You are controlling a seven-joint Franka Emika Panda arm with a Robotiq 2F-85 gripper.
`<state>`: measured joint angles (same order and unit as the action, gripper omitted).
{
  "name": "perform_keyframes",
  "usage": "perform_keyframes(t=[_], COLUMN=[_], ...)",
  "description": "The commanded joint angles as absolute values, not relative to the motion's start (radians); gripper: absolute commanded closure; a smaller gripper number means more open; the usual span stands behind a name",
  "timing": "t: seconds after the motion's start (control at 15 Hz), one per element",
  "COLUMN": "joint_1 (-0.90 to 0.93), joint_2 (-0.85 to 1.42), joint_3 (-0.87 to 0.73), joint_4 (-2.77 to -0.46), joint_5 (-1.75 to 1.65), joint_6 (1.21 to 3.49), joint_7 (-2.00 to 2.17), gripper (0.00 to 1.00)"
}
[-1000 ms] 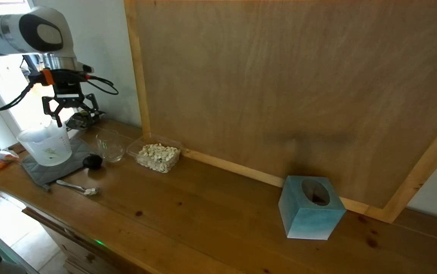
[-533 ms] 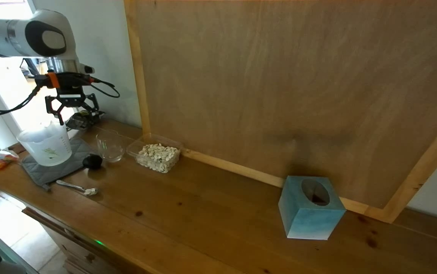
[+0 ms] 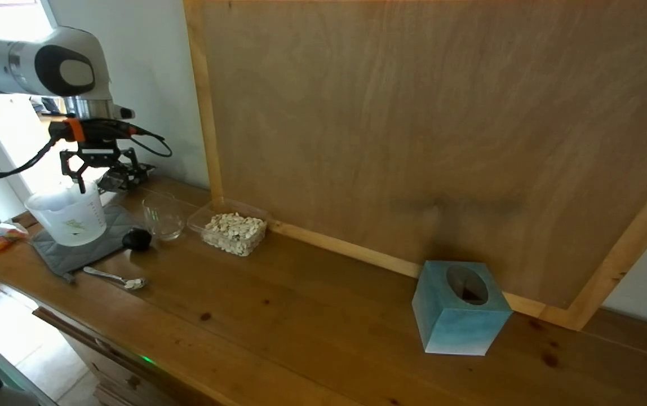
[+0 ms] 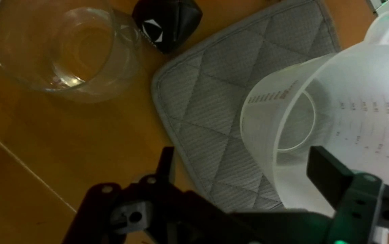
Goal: Pour the contents of the plastic jar into the glass cup
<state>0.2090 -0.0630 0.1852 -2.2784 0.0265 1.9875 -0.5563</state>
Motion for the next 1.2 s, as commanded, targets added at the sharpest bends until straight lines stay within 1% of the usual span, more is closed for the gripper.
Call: perform_keyframes(t=[0.0,0.4,0.47,0.53,0.73,0.87,1.13], joint_1=[0.212,0.221,0.222,0.223,0.225,0.225,0.218], joint_2=[-0.075,-0.077,-0.074,-0.073,-0.076,-0.077,-0.086], joint_3=[0.182,0.193,0.194,0.196,0.199,0.200,0.192], joint_4=[-2.316,-2.343,-2.343,-2.347,-2.346,-2.344,-2.342], joint_5=[0.077,0.063,0.060,0.059,0.054,0.053,0.054], joint_6=[2.004,2.075,2.076,2.081,2.083,2.082,2.077], joint_7=[-0.599,-0.641,-0.637,-0.636,-0.637,-0.636,-0.646], gripper=[0.00,0.00,0.24,0.26,0.50,0.62,0.91])
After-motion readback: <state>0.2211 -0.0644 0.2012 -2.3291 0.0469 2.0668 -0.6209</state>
